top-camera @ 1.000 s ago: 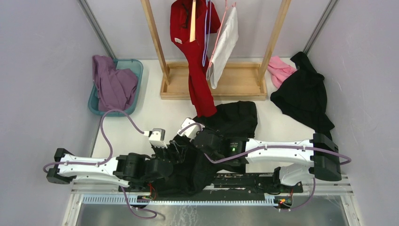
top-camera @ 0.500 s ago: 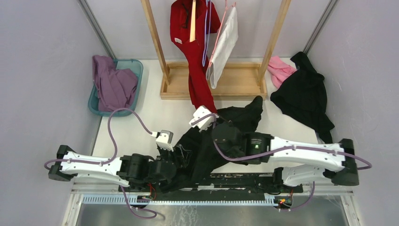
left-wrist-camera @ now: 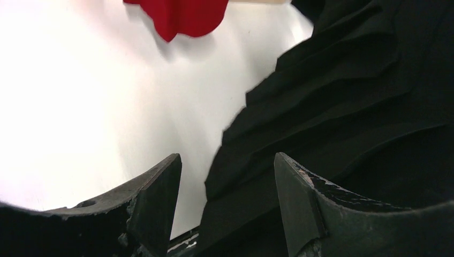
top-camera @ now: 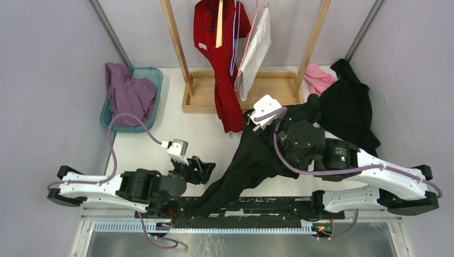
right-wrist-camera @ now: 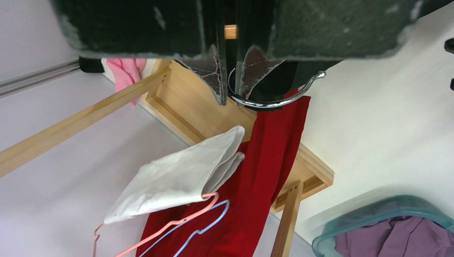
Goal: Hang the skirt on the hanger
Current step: Pick up the hanger at the center of the board.
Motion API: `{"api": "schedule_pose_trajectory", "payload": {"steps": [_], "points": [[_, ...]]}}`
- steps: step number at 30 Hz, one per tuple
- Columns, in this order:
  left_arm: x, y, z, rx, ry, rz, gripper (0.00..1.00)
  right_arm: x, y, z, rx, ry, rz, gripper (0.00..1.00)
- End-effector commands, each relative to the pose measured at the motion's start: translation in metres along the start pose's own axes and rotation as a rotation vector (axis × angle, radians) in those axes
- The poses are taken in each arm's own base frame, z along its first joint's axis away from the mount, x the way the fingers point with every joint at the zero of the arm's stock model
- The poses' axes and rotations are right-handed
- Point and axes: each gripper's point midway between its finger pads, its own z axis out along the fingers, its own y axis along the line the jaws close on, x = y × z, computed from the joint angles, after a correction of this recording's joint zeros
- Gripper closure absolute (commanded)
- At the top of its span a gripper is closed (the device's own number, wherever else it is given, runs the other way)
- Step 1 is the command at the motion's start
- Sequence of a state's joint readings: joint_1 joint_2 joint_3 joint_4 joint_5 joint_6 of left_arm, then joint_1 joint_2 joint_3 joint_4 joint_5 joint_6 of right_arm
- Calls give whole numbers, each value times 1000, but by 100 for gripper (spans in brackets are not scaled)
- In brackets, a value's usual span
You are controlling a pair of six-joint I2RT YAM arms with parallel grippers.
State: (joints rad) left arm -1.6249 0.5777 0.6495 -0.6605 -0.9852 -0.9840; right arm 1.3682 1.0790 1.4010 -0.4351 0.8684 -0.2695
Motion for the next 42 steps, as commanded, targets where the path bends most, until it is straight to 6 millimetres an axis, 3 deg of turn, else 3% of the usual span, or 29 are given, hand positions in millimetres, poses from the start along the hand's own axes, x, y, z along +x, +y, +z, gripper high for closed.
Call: {"api": "schedule_pose_trajectory", "payload": {"steps": [1,7,13,16,21,27,36,42], "points": [[-54,-25,-17,77,-65,76,28,-33,-37,-20,25,-63,38,98],[-128,-86,-45,270,-146,126,25,-46,-46,-31,-13,-99,72,98],[-169,-152,-52,409,-229,256,18,-57,-35,-33,-101,-113,94,98],[-187,-171,-52,412,-282,293,13,-58,-28,-34,-137,-122,112,98],[-203,-197,-54,463,-332,321,10,-61,-19,-36,-185,-133,145,98],[-206,-213,-45,443,-344,370,9,-60,-7,-36,-234,-135,164,98],[-206,-219,-22,359,-333,383,10,-55,1,-42,-287,-142,195,98],[-204,-220,-9,342,-320,391,22,-55,-1,-51,-318,-163,223,98]]}}
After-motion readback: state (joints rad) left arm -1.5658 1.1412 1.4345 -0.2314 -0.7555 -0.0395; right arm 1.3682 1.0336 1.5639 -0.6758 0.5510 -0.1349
